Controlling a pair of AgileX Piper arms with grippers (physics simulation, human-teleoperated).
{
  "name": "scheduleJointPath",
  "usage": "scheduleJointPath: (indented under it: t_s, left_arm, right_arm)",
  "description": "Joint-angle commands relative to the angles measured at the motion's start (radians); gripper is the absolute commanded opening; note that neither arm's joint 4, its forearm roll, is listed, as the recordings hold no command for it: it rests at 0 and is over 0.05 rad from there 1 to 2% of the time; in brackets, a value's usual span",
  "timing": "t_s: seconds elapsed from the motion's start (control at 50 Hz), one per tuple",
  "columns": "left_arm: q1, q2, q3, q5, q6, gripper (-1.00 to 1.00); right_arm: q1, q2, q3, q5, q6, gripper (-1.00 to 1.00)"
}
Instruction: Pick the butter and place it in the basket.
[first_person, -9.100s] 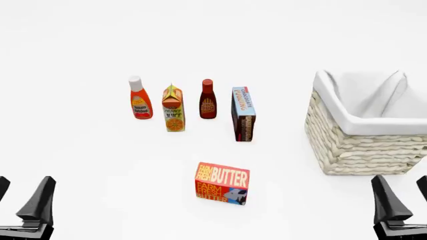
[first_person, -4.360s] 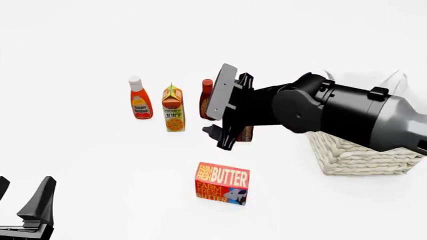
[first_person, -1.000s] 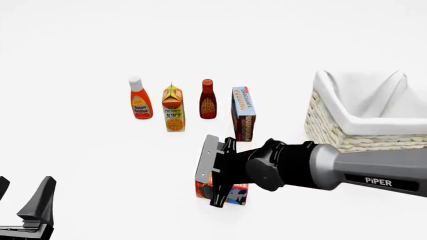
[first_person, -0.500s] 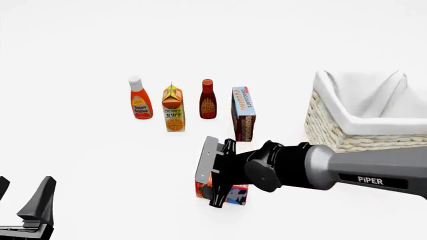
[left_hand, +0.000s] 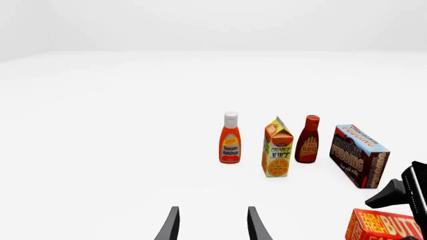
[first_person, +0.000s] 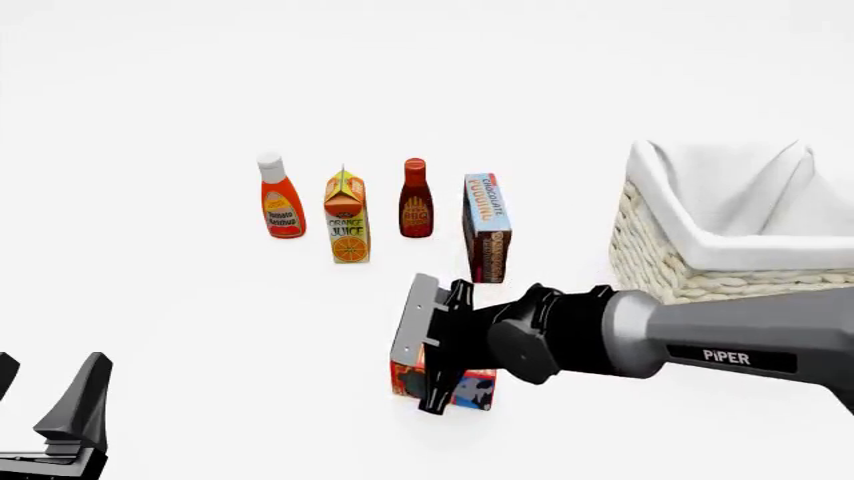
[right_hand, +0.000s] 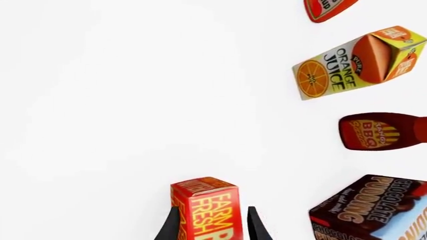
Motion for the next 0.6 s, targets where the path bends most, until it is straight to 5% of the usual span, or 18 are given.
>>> scheduleJointPath:
  t_s: [0.02,0.6]
  left_arm:
    - [0.0,0.0,0.0,0.0,0.0,1.0]
    - [0.0,0.0,0.0,0.0,0.0,1.0]
  right_arm:
    - [-0.005,0.02,0.002,-0.017,0.008,1.0]
    - [0.008,0.091,0.006,-0.076,0.036,1.0]
